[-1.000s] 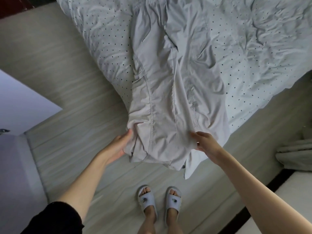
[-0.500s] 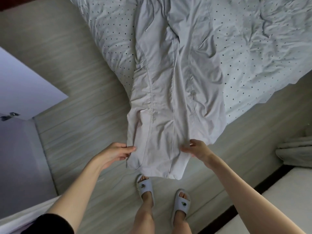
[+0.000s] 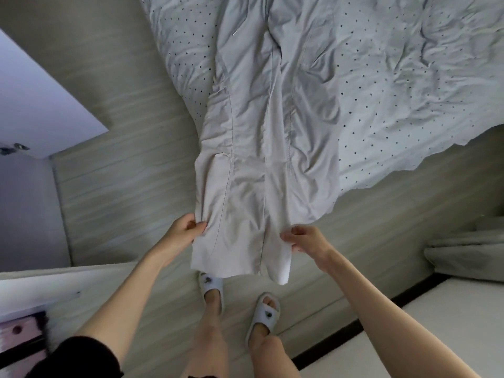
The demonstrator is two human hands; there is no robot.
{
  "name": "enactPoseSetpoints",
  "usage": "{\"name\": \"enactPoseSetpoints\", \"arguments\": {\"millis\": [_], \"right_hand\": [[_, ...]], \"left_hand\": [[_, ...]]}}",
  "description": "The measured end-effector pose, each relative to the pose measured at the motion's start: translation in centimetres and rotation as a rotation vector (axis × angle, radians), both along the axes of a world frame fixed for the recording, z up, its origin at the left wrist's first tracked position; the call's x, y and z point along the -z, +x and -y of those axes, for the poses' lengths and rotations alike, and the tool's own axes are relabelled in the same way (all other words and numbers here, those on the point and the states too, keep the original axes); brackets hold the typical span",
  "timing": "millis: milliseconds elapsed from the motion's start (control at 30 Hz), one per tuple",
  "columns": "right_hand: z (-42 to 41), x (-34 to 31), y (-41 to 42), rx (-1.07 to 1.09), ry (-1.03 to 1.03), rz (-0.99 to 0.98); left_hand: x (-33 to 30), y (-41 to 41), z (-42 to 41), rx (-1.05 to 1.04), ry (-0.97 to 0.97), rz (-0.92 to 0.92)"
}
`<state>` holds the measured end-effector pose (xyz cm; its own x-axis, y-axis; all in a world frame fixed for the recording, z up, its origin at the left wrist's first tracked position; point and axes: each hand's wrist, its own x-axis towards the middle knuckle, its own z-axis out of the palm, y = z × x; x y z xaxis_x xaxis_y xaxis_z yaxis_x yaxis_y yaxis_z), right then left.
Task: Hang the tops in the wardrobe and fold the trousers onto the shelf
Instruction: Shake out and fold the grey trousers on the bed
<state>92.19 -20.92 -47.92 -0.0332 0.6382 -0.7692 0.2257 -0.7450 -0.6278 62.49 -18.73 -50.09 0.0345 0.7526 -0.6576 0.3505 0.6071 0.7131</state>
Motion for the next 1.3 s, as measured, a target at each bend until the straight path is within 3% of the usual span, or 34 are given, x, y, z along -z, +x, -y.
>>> {"name": "enactPoseSetpoints", "arguments": {"millis": [133, 267, 500, 633, 767, 933, 1033, 1200, 1300], "right_hand": [[0.6, -0.1, 0.8, -0.047, 0.006, 0.063], [1.4, 0.1, 2.1, -0.064, 0.024, 0.186], [2.0, 1.8, 4.0, -0.113, 0.11, 0.394], [2.0, 2.3, 5.1, -0.112, 0.067, 0.356], [1.8, 2.2, 3.9, -0.049, -0.012, 0.193], [1.6, 0.6, 1.5, -0.08, 0.021, 0.031], [1.1, -1.1, 1.3, -0.092, 0.064, -0.051], [2.5, -3.0, 4.1, -0.016, 0.14, -0.083], [4.0, -3.0, 6.1, -0.085, 0.139, -0.071]], "left_hand": [[-0.9, 1.3, 1.3, 0.029, -0.143, 0.051], [-0.8, 3.2, 2.8, -0.102, -0.211, 0.034], [1.5, 6.8, 4.4, -0.183, -0.233, 0.083], [2.6, 7.2, 5.0, -0.238, -0.215, -0.053], [1.4, 6.0, 4.5, -0.306, -0.049, -0.359], [-3.0, 7.4, 4.6, -0.168, 0.209, -0.387], [-4.2, 11.1, 4.7, -0.1, 0.229, -0.311], [-4.8, 18.1, 2.7, -0.29, -0.018, 0.07], [-4.6, 21.3, 1.0, -0.255, -0.037, 0.127]]}}
